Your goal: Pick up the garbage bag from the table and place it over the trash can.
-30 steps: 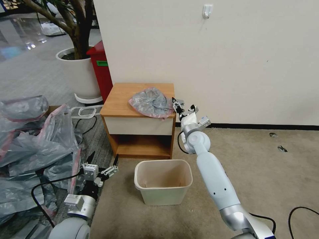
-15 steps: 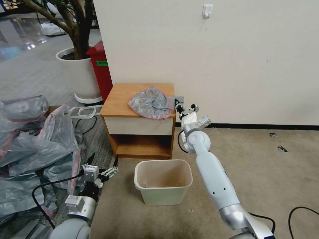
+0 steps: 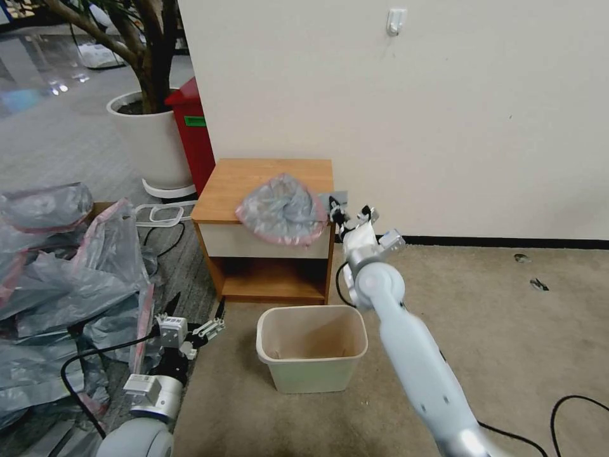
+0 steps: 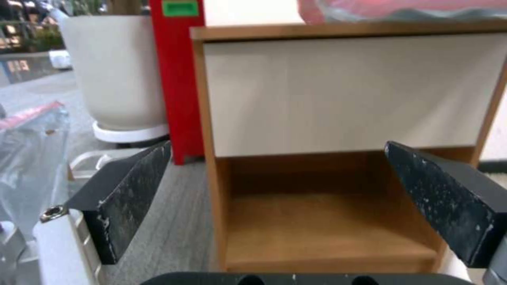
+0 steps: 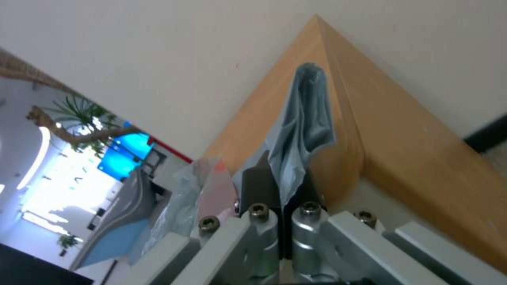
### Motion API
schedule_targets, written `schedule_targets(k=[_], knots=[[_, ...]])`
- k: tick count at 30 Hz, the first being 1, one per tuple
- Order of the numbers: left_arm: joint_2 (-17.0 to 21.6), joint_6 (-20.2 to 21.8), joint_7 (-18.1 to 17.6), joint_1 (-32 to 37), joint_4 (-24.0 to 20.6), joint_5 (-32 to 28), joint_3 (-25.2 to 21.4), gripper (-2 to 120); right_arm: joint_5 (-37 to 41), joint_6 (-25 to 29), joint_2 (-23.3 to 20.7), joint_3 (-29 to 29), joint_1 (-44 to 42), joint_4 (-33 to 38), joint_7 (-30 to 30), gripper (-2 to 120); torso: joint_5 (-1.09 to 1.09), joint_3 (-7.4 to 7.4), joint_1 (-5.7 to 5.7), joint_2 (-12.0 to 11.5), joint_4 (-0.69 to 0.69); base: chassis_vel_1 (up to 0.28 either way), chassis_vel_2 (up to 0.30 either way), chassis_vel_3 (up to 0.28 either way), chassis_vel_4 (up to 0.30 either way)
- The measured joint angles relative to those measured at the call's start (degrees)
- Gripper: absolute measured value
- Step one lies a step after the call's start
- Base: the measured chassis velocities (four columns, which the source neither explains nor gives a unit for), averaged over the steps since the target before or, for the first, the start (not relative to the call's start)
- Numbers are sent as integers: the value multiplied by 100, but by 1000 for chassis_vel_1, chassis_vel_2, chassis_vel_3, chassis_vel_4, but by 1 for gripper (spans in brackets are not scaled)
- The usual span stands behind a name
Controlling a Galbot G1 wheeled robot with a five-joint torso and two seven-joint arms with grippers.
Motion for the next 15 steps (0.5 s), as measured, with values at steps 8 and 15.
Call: schedule_targets(k=[8,15], knots=[[9,-119,-19,-32,-171,-464,-121,100,-578,-153,-410,-677,-1244,977,885,0,1,0,0,0,-1,0,0,0,0],[22,-110,-125,-27,-198,-600,-210,100,-1239,-136,-698,-1036,-2146,1021,926,0,-1,0,0,0,-1,0,0,0,0]])
